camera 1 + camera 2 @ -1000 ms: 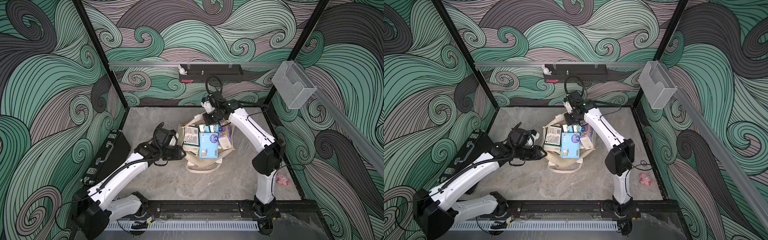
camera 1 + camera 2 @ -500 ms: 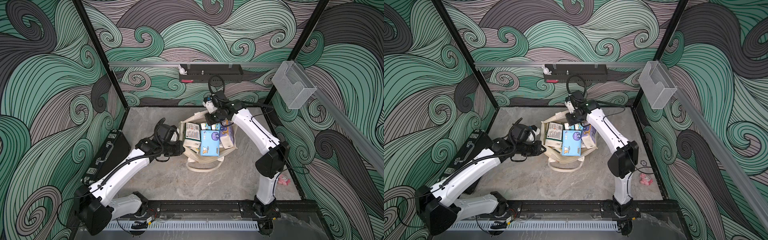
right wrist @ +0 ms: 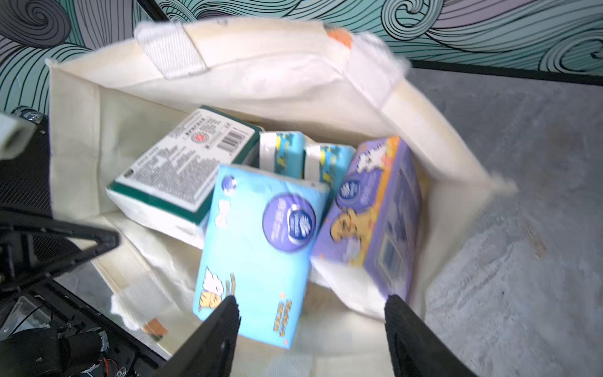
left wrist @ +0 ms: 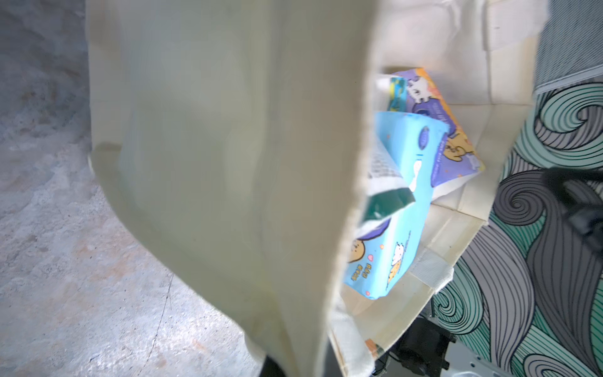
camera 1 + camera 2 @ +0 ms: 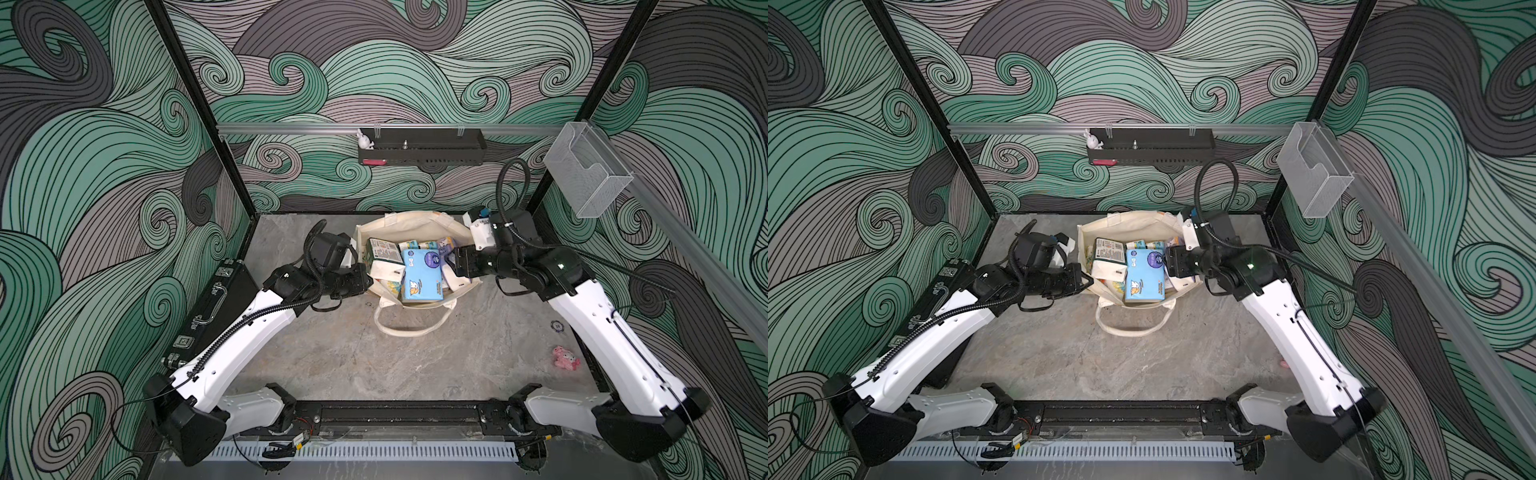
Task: Put tissues into the canvas bag
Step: Adjust the canvas bag at the center of the board.
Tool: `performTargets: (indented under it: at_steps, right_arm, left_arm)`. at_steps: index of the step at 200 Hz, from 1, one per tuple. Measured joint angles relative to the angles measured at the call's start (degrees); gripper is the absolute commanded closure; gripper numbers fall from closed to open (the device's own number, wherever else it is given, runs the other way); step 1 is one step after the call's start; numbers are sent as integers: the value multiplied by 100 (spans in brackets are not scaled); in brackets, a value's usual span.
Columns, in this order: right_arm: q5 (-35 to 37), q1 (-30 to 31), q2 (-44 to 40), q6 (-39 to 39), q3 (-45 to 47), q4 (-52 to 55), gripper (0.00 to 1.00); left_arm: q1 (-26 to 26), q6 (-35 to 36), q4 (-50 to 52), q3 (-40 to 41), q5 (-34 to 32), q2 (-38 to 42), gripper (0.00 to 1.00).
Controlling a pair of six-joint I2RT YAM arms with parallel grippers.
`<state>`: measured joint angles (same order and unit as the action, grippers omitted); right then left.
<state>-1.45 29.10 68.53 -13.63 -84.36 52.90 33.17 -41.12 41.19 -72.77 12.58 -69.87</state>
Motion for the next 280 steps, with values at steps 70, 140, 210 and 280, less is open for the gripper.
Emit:
performTargets:
  at_steps: [70, 140, 210, 280]
  right_arm:
    - [476, -42, -442, -98, 815, -20, 31]
    - [518, -175, 87, -55, 450, -170, 27]
    - [-584, -205, 599, -11, -109, -463, 28]
    - [-1482, -195, 306, -765, 715, -671, 30]
  left_arm:
    - [-577, -50, 22, -592, 142, -568, 100]
    - [-1423, -59, -181, -479, 846, -658, 100]
    - [-1794, 269, -385, -730, 1473, -1095, 36]
    - [-1843, 852, 579, -3204, 1285, -1220, 39]
